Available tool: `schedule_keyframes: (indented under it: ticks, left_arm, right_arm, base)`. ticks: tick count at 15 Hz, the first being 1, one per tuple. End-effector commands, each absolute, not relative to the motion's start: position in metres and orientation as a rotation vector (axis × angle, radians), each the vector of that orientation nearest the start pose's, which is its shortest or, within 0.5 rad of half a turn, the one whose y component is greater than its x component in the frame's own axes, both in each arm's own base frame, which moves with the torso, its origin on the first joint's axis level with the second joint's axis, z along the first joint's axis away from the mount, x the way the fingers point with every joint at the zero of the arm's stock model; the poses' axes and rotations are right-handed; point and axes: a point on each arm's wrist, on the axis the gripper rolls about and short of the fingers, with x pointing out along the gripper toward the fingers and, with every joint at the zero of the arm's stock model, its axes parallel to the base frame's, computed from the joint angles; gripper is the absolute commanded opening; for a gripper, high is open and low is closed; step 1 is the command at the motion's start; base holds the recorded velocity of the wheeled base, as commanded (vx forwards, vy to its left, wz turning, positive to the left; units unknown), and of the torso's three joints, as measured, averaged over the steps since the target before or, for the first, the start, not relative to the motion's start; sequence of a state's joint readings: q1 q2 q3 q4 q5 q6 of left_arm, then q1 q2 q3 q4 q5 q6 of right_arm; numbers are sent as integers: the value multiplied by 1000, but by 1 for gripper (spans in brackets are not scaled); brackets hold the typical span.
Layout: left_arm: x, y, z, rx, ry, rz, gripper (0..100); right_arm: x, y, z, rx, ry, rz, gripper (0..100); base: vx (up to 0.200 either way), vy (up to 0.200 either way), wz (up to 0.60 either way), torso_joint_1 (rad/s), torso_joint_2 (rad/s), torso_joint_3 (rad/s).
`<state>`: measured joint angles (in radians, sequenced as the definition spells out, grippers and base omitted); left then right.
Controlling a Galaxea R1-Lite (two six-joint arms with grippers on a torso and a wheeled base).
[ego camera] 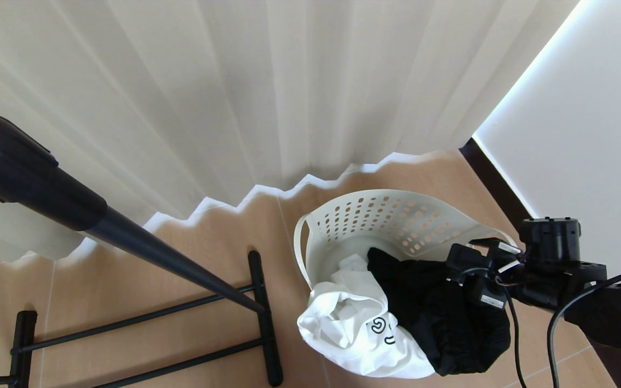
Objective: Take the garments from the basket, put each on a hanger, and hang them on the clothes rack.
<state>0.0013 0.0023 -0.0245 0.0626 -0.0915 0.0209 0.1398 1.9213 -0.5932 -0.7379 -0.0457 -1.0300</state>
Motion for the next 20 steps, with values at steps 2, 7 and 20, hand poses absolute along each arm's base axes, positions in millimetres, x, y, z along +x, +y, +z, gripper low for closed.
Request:
schedule_keyframes:
  ticks: [2, 7, 20]
  left_arm:
    - [-25, -2, 76, 18, 41, -88, 100]
    - [-25, -2, 76, 20, 39, -88, 100]
    - [-25, -2, 76, 24, 42, -93, 100]
  right_arm:
    - [296, 43, 73, -1017, 496, 389, 0]
    - [213, 43, 126, -828, 311, 311, 0]
    - [61, 25, 183, -709, -38, 364, 0]
  base:
    - [0, 0, 0, 0, 0, 0]
    - [0, 0, 0, 0, 0, 0]
    - [0, 0, 0, 0, 0, 0]
